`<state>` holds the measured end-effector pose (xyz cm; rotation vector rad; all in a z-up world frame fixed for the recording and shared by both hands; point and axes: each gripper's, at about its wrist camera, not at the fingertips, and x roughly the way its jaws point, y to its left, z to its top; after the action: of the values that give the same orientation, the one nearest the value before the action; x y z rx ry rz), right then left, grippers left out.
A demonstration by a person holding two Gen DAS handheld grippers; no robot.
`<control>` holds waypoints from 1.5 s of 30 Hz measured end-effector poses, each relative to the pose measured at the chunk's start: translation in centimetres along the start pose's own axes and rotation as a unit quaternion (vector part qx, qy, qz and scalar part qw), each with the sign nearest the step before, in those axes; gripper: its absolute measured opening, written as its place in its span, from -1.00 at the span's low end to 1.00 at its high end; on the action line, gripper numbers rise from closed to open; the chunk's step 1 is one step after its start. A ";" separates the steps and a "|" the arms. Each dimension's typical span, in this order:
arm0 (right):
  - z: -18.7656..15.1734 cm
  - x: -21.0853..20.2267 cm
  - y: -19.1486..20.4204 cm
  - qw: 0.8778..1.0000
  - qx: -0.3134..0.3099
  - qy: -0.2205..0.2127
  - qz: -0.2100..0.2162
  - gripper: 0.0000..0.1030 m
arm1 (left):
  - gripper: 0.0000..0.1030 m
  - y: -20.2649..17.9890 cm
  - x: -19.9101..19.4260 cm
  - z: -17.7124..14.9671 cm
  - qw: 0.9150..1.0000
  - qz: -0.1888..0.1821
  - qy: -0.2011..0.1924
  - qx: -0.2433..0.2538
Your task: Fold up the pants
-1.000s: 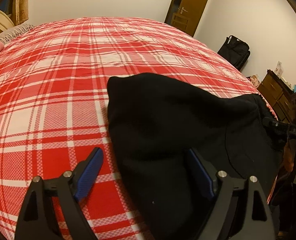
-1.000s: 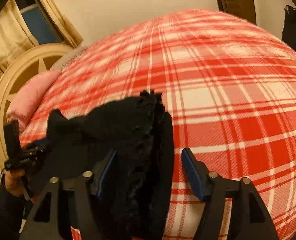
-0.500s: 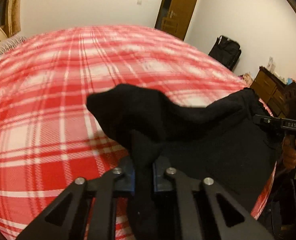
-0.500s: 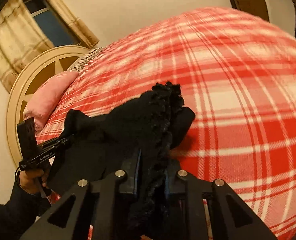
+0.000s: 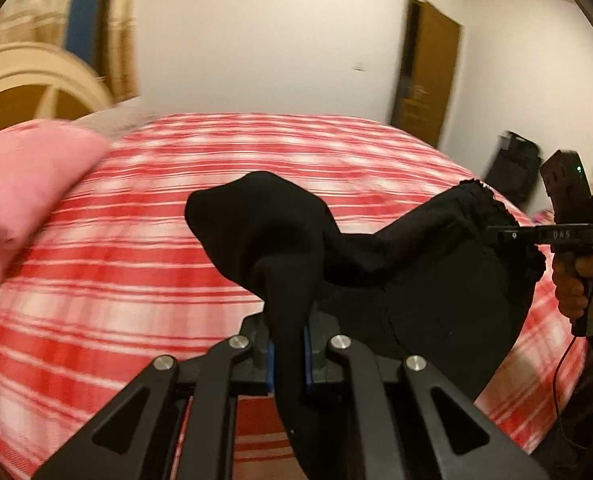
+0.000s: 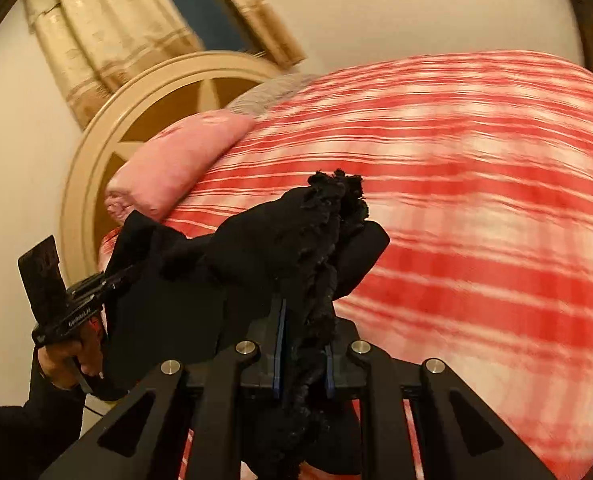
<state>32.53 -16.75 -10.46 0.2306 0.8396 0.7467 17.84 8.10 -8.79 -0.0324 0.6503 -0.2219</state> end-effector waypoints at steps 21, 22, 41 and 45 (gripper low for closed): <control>0.3 14.0 -1.9 0.996 0.066 0.064 0.014 -0.01 | 0.28 10.3 2.9 -7.2 0.987 0.138 0.063 -0.060; 0.4 13.1 -2.1 0.996 0.069 0.055 0.002 -0.01 | 0.28 10.2 2.2 -7.2 0.986 0.144 0.062 -0.059; -4.1 -5.0 7.9 0.991 -0.006 -0.102 -0.087 0.05 | 0.85 3.1 -11.0 -4.4 0.984 0.138 -0.092 -0.068; -5.0 -6.7 11.2 0.988 -0.038 -0.115 -0.092 0.09 | 0.91 2.3 -12.7 -4.2 0.982 0.138 -0.112 -0.062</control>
<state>20.19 -13.71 -4.65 0.1644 0.6033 0.5649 5.99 13.27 -4.80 -0.0847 0.4371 0.0905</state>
